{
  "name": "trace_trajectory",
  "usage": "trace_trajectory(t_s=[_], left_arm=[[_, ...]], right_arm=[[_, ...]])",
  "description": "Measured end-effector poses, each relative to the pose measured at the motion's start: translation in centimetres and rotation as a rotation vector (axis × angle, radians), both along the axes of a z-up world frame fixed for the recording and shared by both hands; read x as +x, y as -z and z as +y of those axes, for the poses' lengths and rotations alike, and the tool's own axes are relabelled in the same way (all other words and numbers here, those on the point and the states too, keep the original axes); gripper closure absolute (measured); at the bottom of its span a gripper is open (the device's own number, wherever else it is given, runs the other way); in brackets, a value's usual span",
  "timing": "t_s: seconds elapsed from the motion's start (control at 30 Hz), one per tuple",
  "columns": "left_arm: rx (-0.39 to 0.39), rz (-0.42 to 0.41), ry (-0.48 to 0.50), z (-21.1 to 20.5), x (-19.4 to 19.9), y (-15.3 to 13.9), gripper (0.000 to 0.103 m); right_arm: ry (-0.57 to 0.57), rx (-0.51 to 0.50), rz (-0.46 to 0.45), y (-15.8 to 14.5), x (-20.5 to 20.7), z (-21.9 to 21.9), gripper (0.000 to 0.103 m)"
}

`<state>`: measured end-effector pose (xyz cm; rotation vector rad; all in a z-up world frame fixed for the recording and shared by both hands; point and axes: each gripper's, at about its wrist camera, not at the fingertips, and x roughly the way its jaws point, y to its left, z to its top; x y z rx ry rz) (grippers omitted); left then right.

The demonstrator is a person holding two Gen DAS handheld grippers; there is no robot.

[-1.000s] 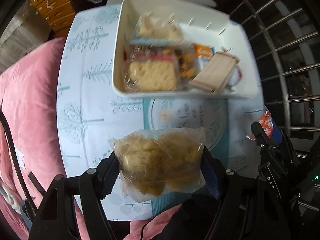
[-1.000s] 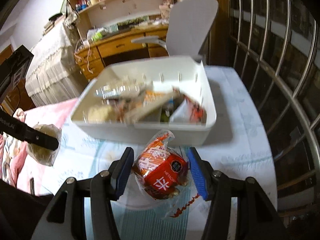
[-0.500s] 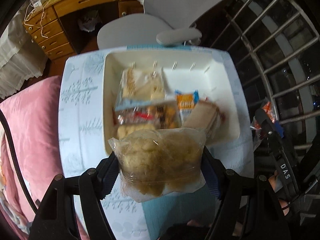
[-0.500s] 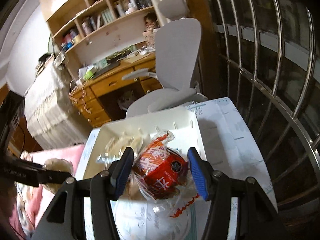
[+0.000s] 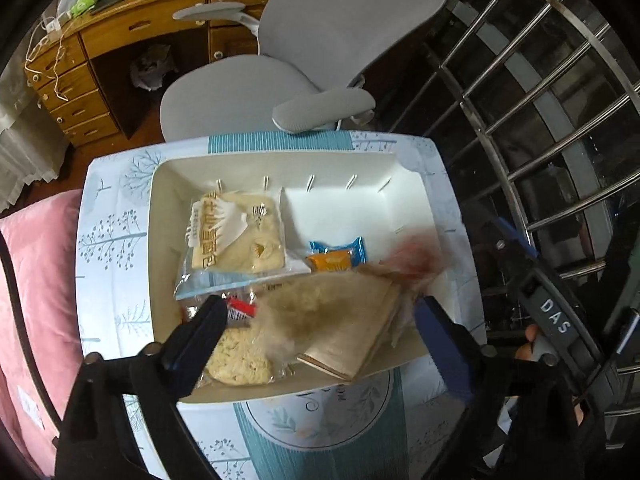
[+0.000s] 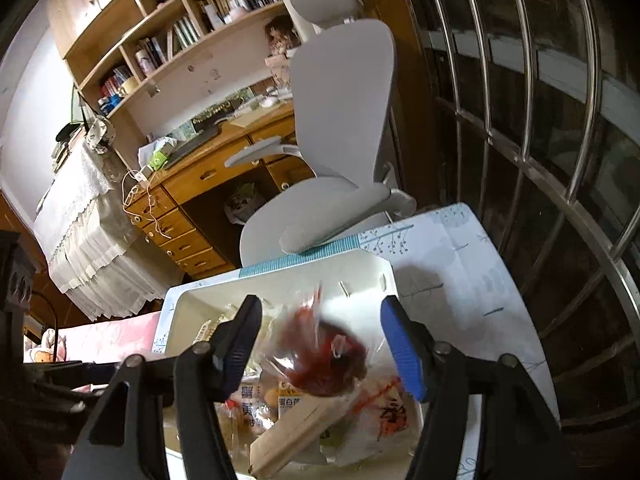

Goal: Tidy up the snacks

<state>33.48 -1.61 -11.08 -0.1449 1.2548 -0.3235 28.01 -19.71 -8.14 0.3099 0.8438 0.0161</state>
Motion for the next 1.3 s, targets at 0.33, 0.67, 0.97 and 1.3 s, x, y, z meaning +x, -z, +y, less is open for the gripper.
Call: trace_trajectory(t_s=[0.33,0.67,0.97,1.3], left_arm=[[0.010,-0.035,-0.034,1.2,-3.9,0.6,0.008],[0.012,0.079,-0.122,3.5,-13.1,4.6,0.008],[0.005,0.127,-0.139,4.1,-21.6,4.8,0.008],[0.031,-0.067,-0.109,3.8,-25.7,-1.9,0.008]], right_arm=[[-0.056,0.015,0.076,1.8,-3.3,0.8,0.021],[-0.094,0.017,0.272,5.9,-13.1,1.9,0.012],[-0.136,-0.029,0.372,4.8,-19.4,1.2,0.009],[-0.133,0.012,0.408,-0.1,-23.0,2.0,0.007]])
